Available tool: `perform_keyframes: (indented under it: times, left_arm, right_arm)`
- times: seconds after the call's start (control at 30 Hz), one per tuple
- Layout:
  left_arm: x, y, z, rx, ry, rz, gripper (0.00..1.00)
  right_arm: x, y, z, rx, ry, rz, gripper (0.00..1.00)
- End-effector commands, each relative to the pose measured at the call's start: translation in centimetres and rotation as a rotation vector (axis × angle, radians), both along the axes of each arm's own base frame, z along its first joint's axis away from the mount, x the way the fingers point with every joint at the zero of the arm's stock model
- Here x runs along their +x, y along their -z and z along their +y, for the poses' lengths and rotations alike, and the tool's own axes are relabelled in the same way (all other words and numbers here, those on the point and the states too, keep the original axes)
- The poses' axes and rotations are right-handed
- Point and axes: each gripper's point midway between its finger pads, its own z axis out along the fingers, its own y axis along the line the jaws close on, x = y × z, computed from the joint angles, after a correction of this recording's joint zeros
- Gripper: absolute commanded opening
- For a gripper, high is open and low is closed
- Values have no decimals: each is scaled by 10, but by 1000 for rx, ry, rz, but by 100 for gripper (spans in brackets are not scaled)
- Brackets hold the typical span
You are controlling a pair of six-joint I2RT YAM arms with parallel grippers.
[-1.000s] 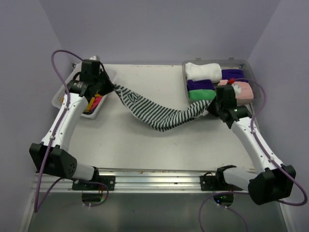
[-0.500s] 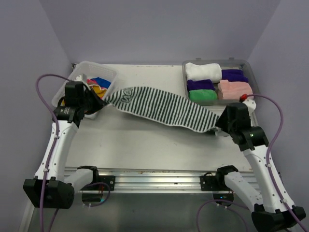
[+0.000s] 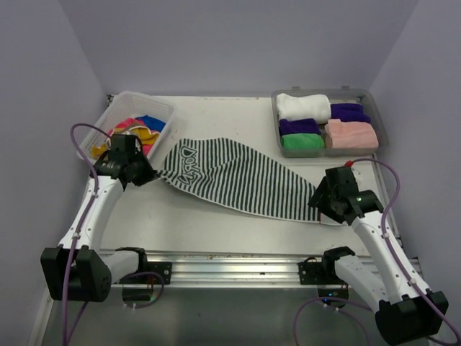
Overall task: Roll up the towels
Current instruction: Flatten the towel
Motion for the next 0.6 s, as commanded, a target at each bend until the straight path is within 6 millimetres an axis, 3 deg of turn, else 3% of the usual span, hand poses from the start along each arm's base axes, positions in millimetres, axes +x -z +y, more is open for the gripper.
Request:
perform_keyframes:
  times: [0.0, 0.17, 0.27, 0.4, 0.57]
  left_arm:
    - [11, -24, 27, 120, -102, -50, 0]
    - [17, -54, 48, 164, -157, -116, 0]
    - [22, -61, 57, 180, -175, -120, 0]
    - [26, -68, 66, 210, -201, -133, 0]
    - [32, -74, 65, 199, -189, -152, 0]
  right_arm:
    - [-1, 17, 8, 49, 26, 31, 66]
    - [-2, 41, 15, 79, 21, 91, 66]
    - [-7, 56, 22, 124, 29, 117, 66]
    - [-12, 59, 23, 131, 26, 126, 66]
    - [-21, 67, 35, 195, -3, 147, 66]
